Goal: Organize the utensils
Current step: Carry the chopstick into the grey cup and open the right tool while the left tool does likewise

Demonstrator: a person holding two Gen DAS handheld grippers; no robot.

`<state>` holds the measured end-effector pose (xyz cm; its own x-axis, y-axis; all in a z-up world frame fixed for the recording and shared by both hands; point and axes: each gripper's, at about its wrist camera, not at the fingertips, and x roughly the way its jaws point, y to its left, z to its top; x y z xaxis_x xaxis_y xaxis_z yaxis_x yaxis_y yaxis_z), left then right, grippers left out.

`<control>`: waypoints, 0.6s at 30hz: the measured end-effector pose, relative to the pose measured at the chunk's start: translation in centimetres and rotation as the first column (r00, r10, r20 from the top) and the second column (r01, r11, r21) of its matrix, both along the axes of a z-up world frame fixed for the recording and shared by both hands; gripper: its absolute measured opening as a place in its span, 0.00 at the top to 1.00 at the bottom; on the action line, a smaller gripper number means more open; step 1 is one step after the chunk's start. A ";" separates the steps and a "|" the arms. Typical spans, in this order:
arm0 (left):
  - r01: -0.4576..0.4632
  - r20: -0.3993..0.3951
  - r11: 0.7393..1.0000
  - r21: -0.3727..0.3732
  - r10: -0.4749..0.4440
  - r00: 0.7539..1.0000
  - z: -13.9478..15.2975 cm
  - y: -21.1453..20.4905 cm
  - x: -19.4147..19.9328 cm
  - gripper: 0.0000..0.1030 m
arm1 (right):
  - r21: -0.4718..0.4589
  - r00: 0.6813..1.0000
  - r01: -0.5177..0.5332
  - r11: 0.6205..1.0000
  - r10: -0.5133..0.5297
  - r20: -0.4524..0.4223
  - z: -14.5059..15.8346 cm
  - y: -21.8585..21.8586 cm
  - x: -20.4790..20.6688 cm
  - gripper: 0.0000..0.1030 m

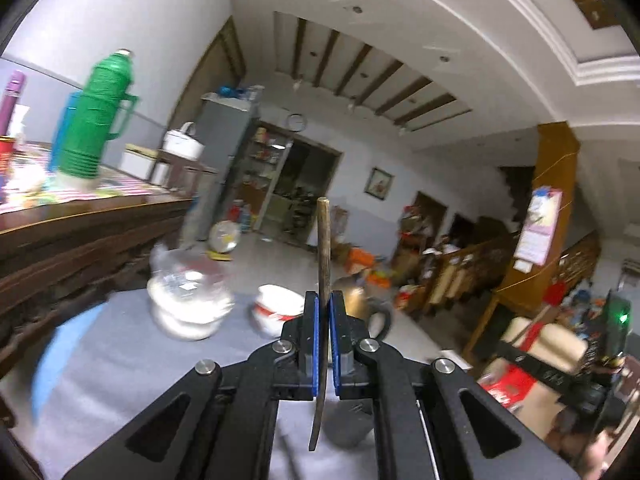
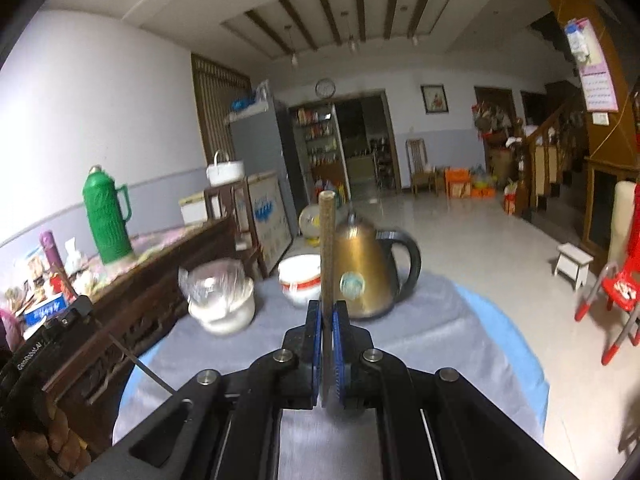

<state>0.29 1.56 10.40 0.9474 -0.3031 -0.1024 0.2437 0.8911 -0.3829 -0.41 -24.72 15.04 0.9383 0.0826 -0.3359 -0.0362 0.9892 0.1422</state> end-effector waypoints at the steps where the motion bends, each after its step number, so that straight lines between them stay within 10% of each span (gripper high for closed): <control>1: 0.011 0.006 1.000 -0.006 -0.011 1.000 0.4 -0.6 0.7 0.95 | 0.004 1.000 0.007 1.000 -0.007 0.007 0.2 -0.3 0.7 0.94; 18: 0.123 -0.167 0.992 0.010 -0.120 0.979 -3.3 -9.6 12.2 0.95 | 0.060 0.989 0.007 0.998 0.002 -0.147 -4.9 -2.9 9.0 0.94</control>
